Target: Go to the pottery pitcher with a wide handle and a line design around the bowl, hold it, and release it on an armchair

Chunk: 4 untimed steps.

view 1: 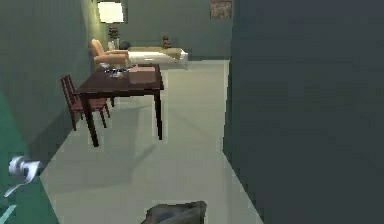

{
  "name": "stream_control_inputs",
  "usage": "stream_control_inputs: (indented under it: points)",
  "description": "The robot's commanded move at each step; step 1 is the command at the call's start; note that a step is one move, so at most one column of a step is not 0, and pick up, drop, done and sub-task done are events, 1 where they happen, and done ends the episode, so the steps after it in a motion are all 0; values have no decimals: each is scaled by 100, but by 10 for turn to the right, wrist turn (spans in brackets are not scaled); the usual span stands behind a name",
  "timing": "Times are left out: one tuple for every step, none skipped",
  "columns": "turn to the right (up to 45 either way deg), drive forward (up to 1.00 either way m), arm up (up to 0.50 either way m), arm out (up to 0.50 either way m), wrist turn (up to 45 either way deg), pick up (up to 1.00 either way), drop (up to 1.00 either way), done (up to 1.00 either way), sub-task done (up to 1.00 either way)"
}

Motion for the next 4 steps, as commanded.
stream_control_inputs:
  points:
    - [-90, 0, 0, 0, 0, 0, 0, 0, 0]
    - [0, 15, 0, 0, 0, 0, 0, 0, 0]
    - [90, 0, 0, 0, 0, 0, 0, 0, 0]
    - [0, 100, 0, 0, 0, 0, 0, 0, 0]
